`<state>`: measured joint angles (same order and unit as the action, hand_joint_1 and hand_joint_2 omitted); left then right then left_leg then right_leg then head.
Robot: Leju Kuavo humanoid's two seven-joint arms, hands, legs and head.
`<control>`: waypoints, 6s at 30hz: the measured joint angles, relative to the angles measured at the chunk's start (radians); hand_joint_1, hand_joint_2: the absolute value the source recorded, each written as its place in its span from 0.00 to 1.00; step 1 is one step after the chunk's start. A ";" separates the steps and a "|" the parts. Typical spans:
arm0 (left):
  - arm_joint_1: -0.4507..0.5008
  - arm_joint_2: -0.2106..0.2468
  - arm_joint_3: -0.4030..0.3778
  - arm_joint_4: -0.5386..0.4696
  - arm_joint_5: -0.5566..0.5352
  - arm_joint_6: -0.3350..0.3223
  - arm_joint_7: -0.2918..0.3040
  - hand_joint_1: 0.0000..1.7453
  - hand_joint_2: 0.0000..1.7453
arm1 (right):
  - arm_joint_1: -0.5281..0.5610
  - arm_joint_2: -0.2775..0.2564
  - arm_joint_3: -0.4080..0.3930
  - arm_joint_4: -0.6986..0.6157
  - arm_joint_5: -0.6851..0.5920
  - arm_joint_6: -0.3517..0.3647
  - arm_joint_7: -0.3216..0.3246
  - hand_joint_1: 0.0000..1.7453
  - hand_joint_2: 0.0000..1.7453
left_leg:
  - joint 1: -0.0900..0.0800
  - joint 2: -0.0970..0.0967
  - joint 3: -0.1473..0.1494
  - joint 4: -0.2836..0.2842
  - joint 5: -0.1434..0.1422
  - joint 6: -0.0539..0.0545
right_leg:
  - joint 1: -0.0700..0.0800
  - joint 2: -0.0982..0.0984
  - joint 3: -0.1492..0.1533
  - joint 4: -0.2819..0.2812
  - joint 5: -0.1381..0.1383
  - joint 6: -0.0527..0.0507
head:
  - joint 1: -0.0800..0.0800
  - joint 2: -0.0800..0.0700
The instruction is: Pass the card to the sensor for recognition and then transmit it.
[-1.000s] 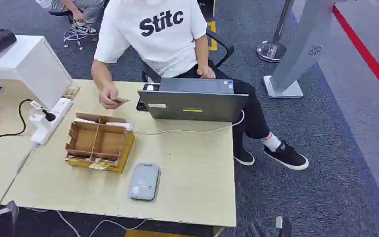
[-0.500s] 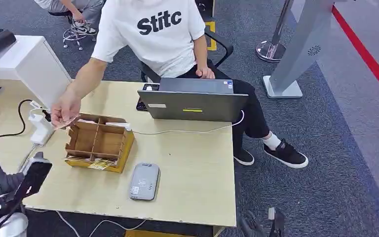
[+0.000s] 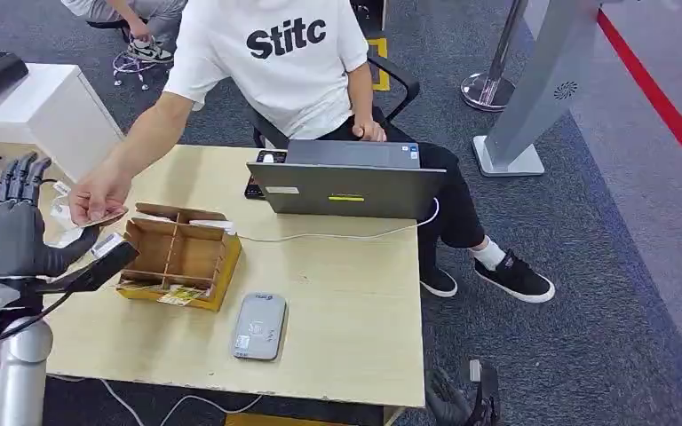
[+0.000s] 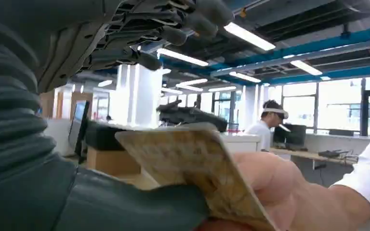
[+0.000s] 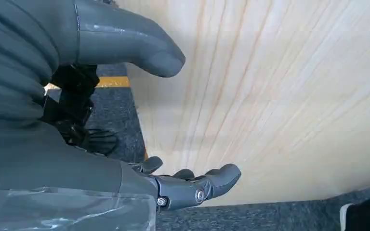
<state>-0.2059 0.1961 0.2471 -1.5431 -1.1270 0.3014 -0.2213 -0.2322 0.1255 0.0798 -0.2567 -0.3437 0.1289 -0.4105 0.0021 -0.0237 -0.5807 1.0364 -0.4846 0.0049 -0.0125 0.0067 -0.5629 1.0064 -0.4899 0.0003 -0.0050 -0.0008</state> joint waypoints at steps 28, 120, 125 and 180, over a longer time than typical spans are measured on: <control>0.037 -0.183 -0.485 -0.135 -0.438 -0.027 0.197 1.00 1.00 | -0.029 0.015 -0.092 0.007 0.146 -0.035 -0.027 0.00 1.00 | -0.002 0.001 -0.001 0.001 0.000 0.001 | -0.001 0.002 -0.001 -0.002 0.002 0.001 | -0.001 0.000; 0.223 -0.128 -0.508 -0.060 -0.301 -0.053 0.097 0.00 1.00 | -0.019 0.040 -0.341 0.012 0.375 0.007 -0.052 0.00 1.00 | -0.001 0.003 -0.002 0.000 0.000 0.000 | 0.000 0.003 -0.003 0.001 0.001 0.000 | -0.001 0.000; 0.281 -0.050 -0.533 -0.008 -0.283 -0.052 0.106 0.00 1.00 | -0.015 0.040 -0.366 0.012 0.378 0.016 -0.053 0.00 1.00 | 0.000 0.002 -0.002 0.000 0.001 0.000 | 0.000 0.003 -0.003 0.001 0.001 0.000 | -0.001 0.000; 0.212 -0.022 -0.305 0.223 -0.441 0.243 0.281 0.00 1.00 | -0.013 0.066 -0.437 0.011 0.507 0.024 -0.033 0.00 1.00 | 0.000 0.001 -0.002 0.000 0.001 0.000 | 0.000 0.001 -0.003 0.001 0.001 0.000 | 0.001 0.000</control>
<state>0.0066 0.1743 -0.0584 -1.3199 -1.5679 0.5447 0.0595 -0.2455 0.1911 -0.3574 -0.2453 0.1633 0.1530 -0.4437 0.0021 -0.0226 -0.5830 1.0361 -0.4833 0.0046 -0.0124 0.0081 -0.5656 1.0075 -0.4885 0.0003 -0.0042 -0.0008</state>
